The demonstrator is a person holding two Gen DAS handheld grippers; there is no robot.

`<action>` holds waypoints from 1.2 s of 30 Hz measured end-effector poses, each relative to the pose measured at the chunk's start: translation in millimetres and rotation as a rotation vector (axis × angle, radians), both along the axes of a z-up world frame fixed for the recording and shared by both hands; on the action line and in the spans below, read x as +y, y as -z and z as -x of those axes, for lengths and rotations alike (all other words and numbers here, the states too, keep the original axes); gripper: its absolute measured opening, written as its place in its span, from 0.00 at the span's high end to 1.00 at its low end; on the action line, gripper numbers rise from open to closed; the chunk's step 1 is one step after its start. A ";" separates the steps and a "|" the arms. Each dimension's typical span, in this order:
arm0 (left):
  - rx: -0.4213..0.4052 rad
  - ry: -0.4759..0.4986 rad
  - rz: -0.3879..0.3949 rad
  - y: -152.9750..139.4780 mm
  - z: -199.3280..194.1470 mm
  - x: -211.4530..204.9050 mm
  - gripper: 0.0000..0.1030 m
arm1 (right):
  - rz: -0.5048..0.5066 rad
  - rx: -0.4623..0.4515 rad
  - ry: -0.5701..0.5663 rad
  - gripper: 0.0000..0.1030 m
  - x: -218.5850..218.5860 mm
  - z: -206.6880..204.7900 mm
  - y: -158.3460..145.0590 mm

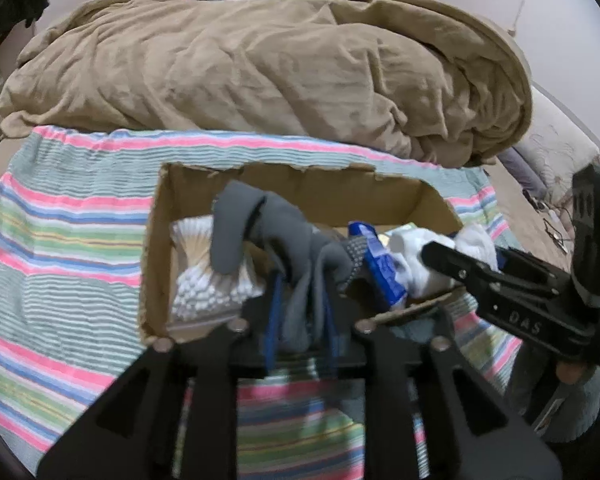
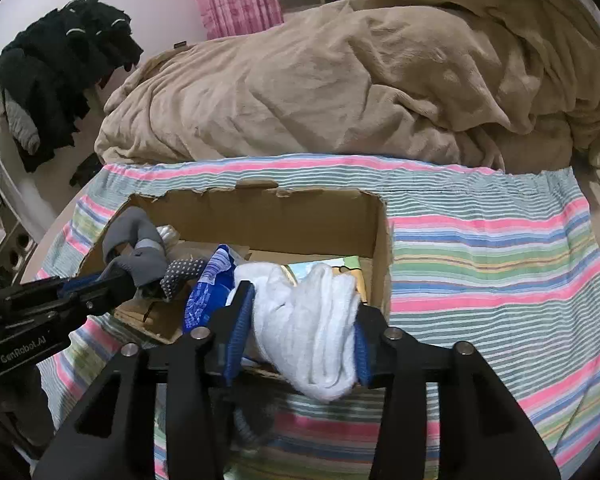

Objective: Organize objects
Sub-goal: 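Drop the gray glove into the box with the left tool while the right tool drops the white socks in, then move the right tool to the last gray knit glove and close on it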

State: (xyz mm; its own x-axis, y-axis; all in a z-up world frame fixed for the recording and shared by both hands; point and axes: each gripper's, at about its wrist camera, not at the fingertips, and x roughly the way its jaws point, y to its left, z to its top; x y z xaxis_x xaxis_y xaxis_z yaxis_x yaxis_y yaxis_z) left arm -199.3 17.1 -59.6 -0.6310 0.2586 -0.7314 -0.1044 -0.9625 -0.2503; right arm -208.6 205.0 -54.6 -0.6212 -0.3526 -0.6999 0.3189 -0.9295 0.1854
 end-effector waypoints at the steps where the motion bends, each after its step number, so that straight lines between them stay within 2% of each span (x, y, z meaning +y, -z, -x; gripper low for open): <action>1: 0.007 -0.014 0.004 -3.2 -2.3 -1.4 0.75 | -0.001 0.003 -0.002 0.48 -1.0 -0.6 -2.0; 3: 0.028 -0.029 0.007 -11.5 -8.2 -4.5 0.70 | -0.005 0.017 0.006 0.30 -2.0 -3.8 -7.2; 6: 0.062 -0.047 0.012 -29.0 -21.9 -9.6 0.50 | 0.002 0.043 0.004 0.22 -3.3 -12.4 -18.4; 7: 0.071 -0.052 0.010 -33.6 -26.1 -11.0 0.34 | -0.001 0.052 0.008 0.22 -3.6 -16.2 -23.0; 8: 0.085 -0.060 0.002 -39.5 -31.7 -13.6 0.26 | 0.001 0.058 0.010 0.22 -3.6 -19.4 -26.3; 16: 0.135 -0.072 0.018 -72.3 -77.5 -23.4 0.24 | 0.010 0.107 0.016 0.21 -3.3 -59.5 -61.2; 18: 0.132 -0.075 0.025 -74.8 -87.5 -23.5 0.24 | 0.016 0.115 0.016 0.14 -3.2 -70.0 -67.9; 22: 0.129 -0.085 0.023 -78.6 -110.6 -24.4 0.24 | 0.035 0.131 0.015 0.13 -2.0 -92.8 -80.0; 31: 0.107 -0.082 0.027 -73.3 -150.9 -22.7 0.24 | 0.058 0.125 0.003 0.13 -2.3 -128.1 -81.7; 36: 0.081 -0.083 0.034 -60.4 -155.3 -20.8 0.24 | 0.060 0.103 0.011 0.13 -0.4 -135.5 -71.5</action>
State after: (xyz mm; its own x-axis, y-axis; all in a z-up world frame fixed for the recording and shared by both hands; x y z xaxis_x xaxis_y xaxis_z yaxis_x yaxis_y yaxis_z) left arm -43.9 -3.7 0.8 -0.7067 0.1789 -0.6845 -0.0429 -0.9766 -0.2110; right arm -73.1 204.7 16.9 -0.6927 -0.3849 -0.6099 0.3288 -0.9212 0.2080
